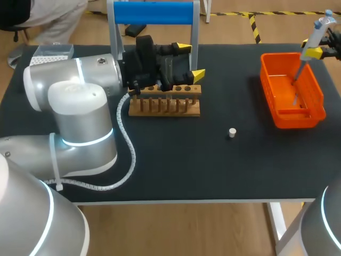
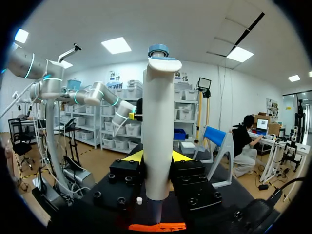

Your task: Invert the test tube, pick up the pipette, mount the tip to pipette, aspirate from beaker and dispense into the tube, eject the tip, return the pipette, and cap with the stopper.

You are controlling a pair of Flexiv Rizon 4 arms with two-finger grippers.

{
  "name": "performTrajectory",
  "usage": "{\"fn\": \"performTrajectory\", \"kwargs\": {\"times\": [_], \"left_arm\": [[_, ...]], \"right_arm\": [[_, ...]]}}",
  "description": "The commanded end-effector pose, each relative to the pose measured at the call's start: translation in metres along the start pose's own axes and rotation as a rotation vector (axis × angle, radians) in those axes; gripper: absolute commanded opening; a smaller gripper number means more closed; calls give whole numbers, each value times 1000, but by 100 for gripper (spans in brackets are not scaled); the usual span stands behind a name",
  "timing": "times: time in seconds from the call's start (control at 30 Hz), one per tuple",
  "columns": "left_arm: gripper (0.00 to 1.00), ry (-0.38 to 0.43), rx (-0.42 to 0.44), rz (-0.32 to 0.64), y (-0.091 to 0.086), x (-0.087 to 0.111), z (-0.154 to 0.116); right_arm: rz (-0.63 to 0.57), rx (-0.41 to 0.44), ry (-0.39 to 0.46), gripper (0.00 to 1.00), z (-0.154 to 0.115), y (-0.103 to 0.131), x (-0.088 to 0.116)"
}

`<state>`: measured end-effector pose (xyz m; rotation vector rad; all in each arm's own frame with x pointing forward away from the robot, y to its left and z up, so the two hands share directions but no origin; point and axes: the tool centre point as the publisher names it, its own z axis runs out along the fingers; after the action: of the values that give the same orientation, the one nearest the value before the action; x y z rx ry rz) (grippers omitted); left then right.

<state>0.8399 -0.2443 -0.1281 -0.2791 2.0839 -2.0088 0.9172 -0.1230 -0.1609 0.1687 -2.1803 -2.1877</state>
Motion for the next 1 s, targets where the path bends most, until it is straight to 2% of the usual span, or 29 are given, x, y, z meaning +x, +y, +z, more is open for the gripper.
{"fn": "performTrajectory", "kwargs": {"times": [0.03,0.37,1.0], "left_arm": [[100,-5,4,1,1,1,2],[100,-5,4,1,1,1,2],[100,-5,4,1,1,1,2]], "right_arm": [[-14,22,-117,0,33,10,17],[-28,34,-90,0,105,10,39],[-28,34,-90,0,105,10,39]]}}
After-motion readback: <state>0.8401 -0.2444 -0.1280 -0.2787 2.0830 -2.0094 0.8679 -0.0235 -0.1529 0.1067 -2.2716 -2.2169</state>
